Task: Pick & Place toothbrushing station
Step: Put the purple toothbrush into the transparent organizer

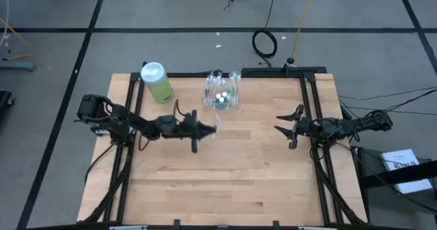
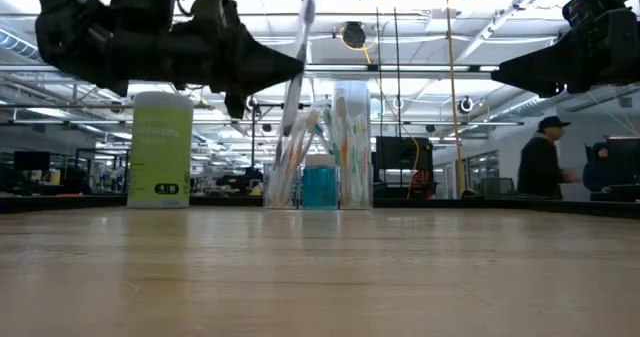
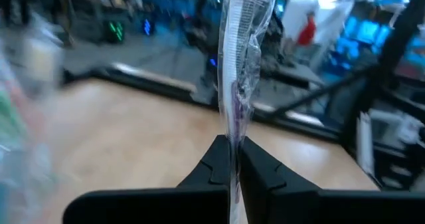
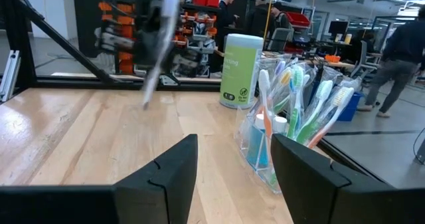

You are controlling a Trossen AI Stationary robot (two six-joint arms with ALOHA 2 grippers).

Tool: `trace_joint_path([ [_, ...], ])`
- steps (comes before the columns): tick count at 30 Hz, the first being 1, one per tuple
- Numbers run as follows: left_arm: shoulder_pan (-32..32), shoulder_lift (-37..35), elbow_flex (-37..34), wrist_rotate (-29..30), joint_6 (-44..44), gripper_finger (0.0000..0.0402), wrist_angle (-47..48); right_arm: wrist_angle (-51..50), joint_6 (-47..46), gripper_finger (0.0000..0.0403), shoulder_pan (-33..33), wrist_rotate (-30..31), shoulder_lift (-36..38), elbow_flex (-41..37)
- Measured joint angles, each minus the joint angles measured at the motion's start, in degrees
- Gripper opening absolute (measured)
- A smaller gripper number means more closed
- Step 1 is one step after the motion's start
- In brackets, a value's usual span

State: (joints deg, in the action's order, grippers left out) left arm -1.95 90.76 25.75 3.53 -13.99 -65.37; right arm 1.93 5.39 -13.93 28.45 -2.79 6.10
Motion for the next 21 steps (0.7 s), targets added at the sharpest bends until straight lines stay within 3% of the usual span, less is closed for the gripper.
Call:
trace_joint_path([
  [14, 21.0, 0.0, -2.3, -2.9, 2.3, 0.0006, -9.8, 0.0, 0.0, 0.0183, 0.0, 0.0, 0.0, 0.0],
  [21, 25.3, 0.0, -2.3, -1.8, 5.3, 0.0005, -9.2, 0.0, 0.0, 0.0183, 0.0, 0.0, 0.0, 0.0],
])
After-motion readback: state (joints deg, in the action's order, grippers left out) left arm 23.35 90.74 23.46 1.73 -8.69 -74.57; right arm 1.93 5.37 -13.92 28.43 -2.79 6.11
